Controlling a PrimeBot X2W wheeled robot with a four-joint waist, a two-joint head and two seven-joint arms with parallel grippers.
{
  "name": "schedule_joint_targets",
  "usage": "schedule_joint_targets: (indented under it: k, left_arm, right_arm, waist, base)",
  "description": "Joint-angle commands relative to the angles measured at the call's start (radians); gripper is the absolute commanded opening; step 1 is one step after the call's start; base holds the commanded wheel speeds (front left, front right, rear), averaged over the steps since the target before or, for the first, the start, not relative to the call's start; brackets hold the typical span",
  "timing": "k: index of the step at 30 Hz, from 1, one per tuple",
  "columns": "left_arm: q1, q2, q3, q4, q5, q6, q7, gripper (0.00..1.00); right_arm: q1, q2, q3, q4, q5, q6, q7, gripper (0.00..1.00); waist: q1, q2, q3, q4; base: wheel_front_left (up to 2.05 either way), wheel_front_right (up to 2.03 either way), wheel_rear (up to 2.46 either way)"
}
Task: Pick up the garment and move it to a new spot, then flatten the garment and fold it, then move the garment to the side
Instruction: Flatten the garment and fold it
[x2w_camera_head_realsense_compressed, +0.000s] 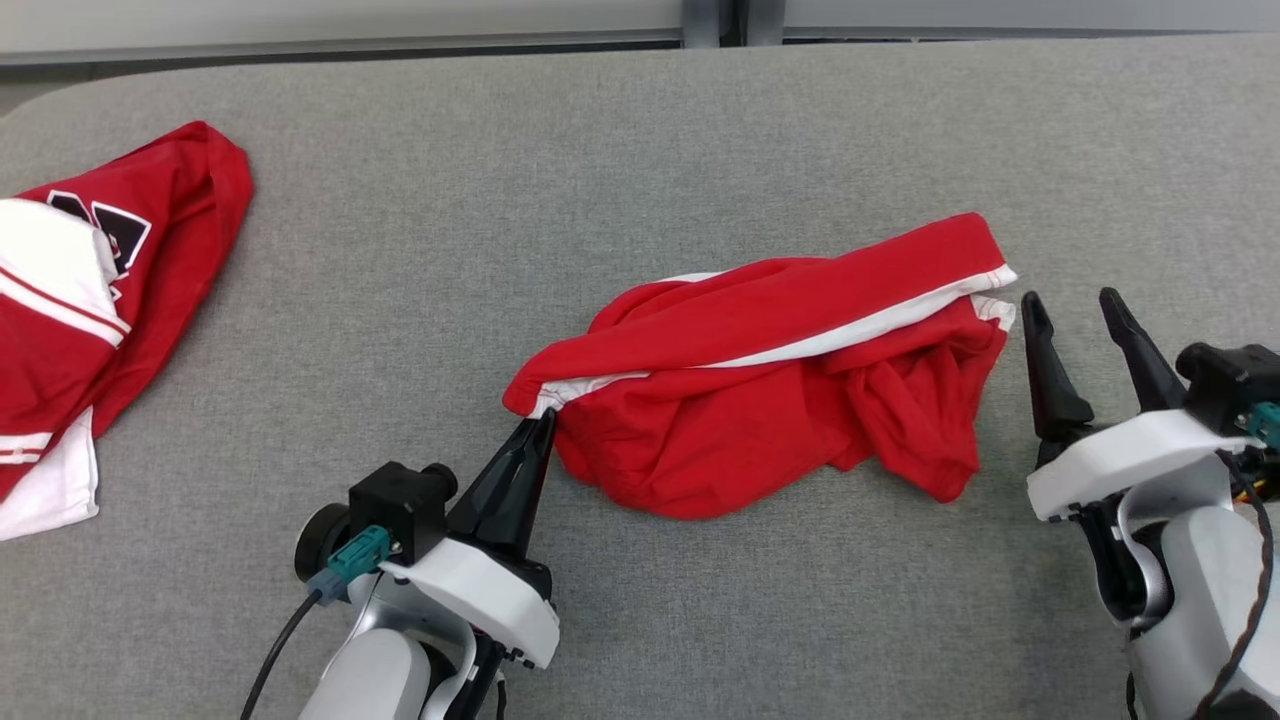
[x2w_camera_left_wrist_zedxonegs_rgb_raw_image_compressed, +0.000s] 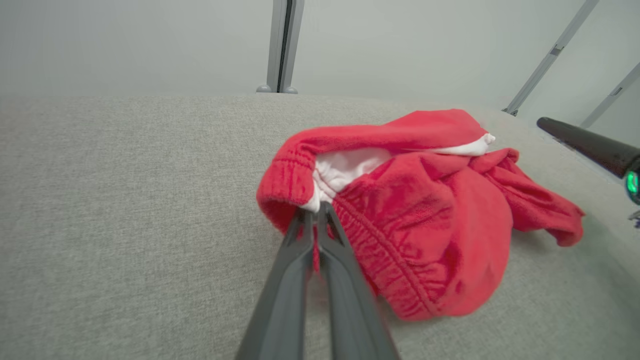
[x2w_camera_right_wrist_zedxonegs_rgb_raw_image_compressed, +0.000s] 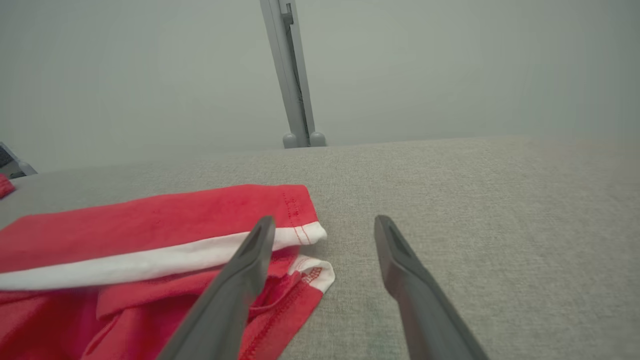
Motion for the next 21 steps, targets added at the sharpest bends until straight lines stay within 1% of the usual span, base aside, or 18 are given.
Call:
schedule_joint_targets:
  k: [1,7,10,11,14,16,21]
  left_arm:
    - [-0.029,0.0,-0.008,0.006,0.006,-0.005,-0.012,0.0]
    - [-0.063,-0.007,-0.028,0.027,0.005,-0.002,-0.032,0.0]
    - [-0.076,-0.008,-0.037,0.037,0.001,0.0,-0.041,0.0]
    - [-0.081,-0.008,-0.04,0.041,0.001,0.001,-0.044,0.0]
    - [-0.09,-0.01,-0.044,0.051,0.001,0.005,-0.054,0.0]
    - [-0.095,-0.01,-0.044,0.059,0.0,0.007,-0.059,0.0]
    - [-0.104,-0.006,-0.045,0.071,0.001,0.011,-0.072,0.0]
  right_arm:
    - [-0.055,-0.013,0.028,0.061,0.015,0.0,-0.006,1.0]
    - [-0.17,-0.034,0.076,0.212,0.05,0.0,0.0,1.0]
    - [-0.21,-0.043,0.102,0.263,0.069,0.0,0.004,1.0]
    - [-0.22,-0.047,0.113,0.276,0.076,0.0,0.004,0.65]
    - [-0.241,-0.053,0.146,0.302,0.111,0.0,0.011,0.0]
    - [-0.247,-0.059,0.165,0.314,0.134,0.0,0.016,0.0]
    - [-0.264,-0.083,0.208,0.318,0.177,0.0,-0.01,0.0]
  waist:
    - [0.0,0.0,0.032,0.026]
    - [0.0,0.0,0.068,0.048]
    - [0.0,0.0,0.079,0.055]
    - [0.0,0.0,0.082,0.056]
    - [0.0,0.0,0.086,0.056]
    - [0.0,0.0,0.087,0.054]
    - [0.0,0.0,0.084,0.043]
  base:
    - [0.0,0.0,0.0]
    - [0.0,0.0,0.0]
    - [0.0,0.0,0.0]
    - [0.0,0.0,0.0]
    - [0.0,0.0,0.0]
    - [0.0,0.0,0.0]
    - [0.0,0.0,0.0]
